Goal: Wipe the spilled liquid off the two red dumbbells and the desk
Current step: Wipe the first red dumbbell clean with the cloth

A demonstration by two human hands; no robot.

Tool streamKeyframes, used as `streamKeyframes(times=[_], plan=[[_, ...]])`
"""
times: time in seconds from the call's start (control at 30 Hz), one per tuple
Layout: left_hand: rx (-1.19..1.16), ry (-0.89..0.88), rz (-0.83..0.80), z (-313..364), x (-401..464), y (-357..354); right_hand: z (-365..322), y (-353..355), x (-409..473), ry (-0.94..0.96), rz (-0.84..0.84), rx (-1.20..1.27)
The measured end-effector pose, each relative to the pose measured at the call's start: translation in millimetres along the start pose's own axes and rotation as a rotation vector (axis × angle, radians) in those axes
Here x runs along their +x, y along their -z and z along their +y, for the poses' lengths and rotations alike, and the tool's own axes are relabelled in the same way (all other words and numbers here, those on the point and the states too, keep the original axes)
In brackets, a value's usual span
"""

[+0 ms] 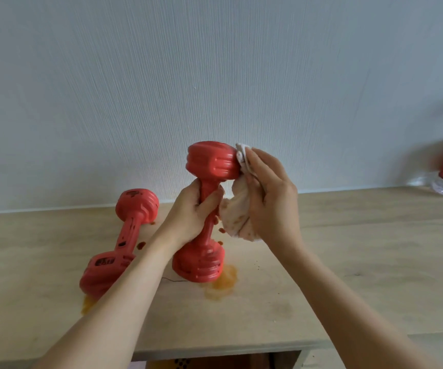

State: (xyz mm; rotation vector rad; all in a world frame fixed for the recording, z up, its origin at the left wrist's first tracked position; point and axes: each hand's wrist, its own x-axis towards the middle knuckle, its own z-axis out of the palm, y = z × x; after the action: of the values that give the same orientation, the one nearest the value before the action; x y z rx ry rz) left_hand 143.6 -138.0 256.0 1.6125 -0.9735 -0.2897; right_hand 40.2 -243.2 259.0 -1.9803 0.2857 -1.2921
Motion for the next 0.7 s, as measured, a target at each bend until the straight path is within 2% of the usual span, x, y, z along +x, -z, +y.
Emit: streamKeyframes(times=[0.13, 0.23, 0.37, 0.57, 0.63, 0.7], plan=[[0.011, -0.077, -0.137, 4.7, -4.5, -7.3, 14.6, 2.9, 6.2, -0.202, -0.058, 0.043], [0.014, -0.063, -0.121, 4.8, -4.1, -7.3, 13.9, 5.3, 8.1, -0.229, -0.062, 0.051], [-0.006, -0.023, -0.028, 3.7, -5.1, -5.7, -1.3, 13.0, 15.0, -0.114, -0.021, -0.023], [0.161, -0.095, 0.037, 3.4, -3.7, -7.6, -26.1, 20.6, 15.2, 0.246, -0.025, -0.281], [0.248, -0.139, 0.032, 2.0, -5.6, -9.2, -29.4, 23.8, 16.7, 0.245, -0.084, -0.339], [0.335, -0.153, -0.008, 1.3, -8.1, -12.5, -30.0, 28.5, 22.9, 0.127, -0.173, -0.329]])
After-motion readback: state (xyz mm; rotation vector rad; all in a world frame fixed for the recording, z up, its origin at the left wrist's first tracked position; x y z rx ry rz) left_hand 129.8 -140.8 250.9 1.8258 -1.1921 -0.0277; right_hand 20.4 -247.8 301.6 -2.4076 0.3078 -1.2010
